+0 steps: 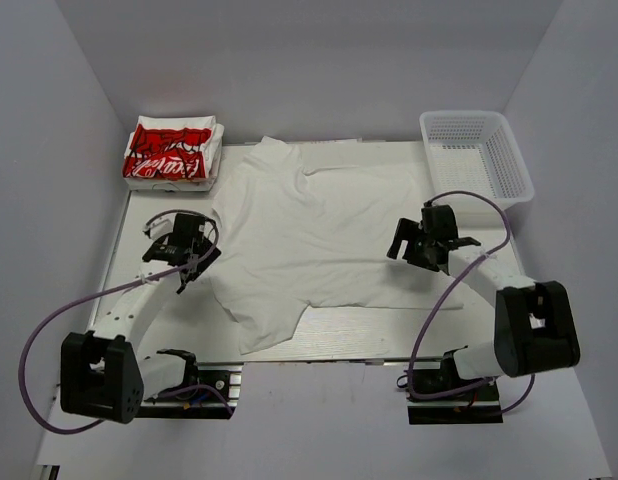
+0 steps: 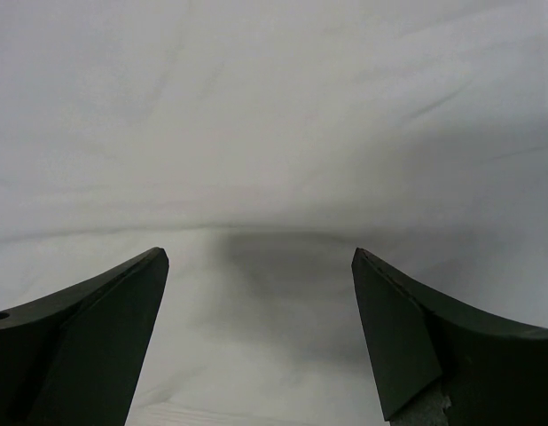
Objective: Fold and stack the t-shirts
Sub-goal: Flatten out the tshirt
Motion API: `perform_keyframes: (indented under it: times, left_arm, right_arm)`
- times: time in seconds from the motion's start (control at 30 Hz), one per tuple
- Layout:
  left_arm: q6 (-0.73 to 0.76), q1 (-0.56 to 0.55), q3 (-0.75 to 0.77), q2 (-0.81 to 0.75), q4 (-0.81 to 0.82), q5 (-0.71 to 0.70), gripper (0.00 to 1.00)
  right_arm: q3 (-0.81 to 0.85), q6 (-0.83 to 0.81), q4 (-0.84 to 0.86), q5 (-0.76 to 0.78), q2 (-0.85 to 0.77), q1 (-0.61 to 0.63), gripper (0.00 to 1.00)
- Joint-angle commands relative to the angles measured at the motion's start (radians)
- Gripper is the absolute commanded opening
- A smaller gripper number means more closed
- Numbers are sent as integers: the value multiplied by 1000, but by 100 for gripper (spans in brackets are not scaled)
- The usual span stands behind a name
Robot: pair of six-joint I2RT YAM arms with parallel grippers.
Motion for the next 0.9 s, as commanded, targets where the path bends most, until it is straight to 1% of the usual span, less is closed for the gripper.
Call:
perform_keyframes:
  times: [0.0,0.03,0.07,0.13,0.17,0.2,0.23,0.27,0.3,0.33,0.37,0.43,0.47,0.53,0.6,0.63,0.67,0.7,0.77,0.8,0.87]
  left_arm:
    - [199,-13,42,-60,254,230,99]
    - [255,-13,42,-60,311,286,99]
    - [275,-24,42,-35,407,374,99]
    - [317,-36,58,31,465,429,99]
    - [317,-47,95,119,489,441,99]
    - [317,-47,123,169,490,441,99]
    - [361,-60,152,216,490,452,99]
    - [362,-70,196,261,490,452,99]
    - [378,-70,215,339,503,452,99]
    - [394,-70,232,373,503,443,99]
    - [404,-70,262,402,514,417,99]
    - [423,-70,313,474,514,394,99]
    - [423,-70,322,494,514,380,99]
    - [438,-70,336,532,549,380,99]
    - [449,-70,361,612,578,371,99]
    - [449,-70,381,646,568,371,99]
    - [449,-70,435,681,548,331,99]
    - [449,-70,465,754,531,331,99]
    - [437,-59,549,824,488,320,99]
    - [428,-47,578,889,474,320,99]
    - [446,-47,667,939,450,297,99]
  right_arm:
    - [20,-84,-5,-34,-96,19,90]
    - [26,-89,-4,-34,-120,20,90]
    - [32,-99,-5,-5,-119,20,90]
    - [50,-103,-5,3,-108,26,90]
    - [72,-106,-7,3,-90,28,90]
    - [78,-100,7,2,-78,32,90]
    - [84,-104,10,-5,-55,35,90]
    - [98,-100,15,-8,-24,37,90]
    - [106,-103,15,-6,10,40,90]
    - [115,-107,1,-3,27,45,90]
    - [145,-112,-11,0,80,42,90]
    - [191,-124,5,11,125,48,90]
    - [192,-127,10,11,125,48,90]
    - [227,-129,4,21,189,46,90]
    - [245,-127,7,31,252,46,90]
    - [271,-121,7,31,287,46,90]
    - [277,-118,4,34,303,43,90]
    - [294,-112,5,34,333,45,90]
    - [317,-90,1,55,380,48,90]
    - [331,-89,1,73,415,46,90]
    - [371,-80,-11,89,441,42,90]
